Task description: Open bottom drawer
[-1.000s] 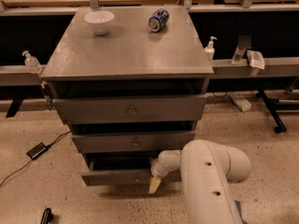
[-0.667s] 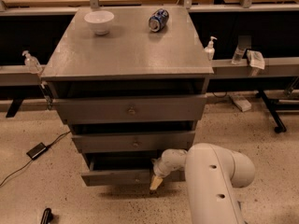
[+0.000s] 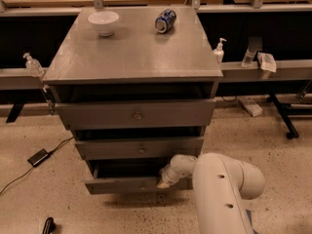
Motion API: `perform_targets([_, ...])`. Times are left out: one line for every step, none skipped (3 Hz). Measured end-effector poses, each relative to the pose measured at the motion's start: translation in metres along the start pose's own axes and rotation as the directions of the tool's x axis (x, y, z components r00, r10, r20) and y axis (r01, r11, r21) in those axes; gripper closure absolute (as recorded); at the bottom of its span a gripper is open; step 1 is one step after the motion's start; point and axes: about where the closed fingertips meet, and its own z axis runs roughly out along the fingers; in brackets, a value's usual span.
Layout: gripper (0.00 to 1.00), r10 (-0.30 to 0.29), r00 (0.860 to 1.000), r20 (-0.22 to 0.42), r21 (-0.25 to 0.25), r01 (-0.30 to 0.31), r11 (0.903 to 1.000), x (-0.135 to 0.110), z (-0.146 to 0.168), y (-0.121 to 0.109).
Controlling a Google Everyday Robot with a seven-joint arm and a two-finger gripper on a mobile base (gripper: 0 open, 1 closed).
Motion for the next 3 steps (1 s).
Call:
perform_targets([0.92,-0.004,1.0,0.015,-0.021,0.005,0.9998,-0.006,-0.007,0.015])
perform_targets([1.0,-0.003,1.0,0.019,-0.031,0.003,0.9995,-0.007,-0.006,0.02])
perform_targets([1.0,0.008,0.999,0.049,-0.098,-0.003,0.9952,-0.014,-0.003,0.051])
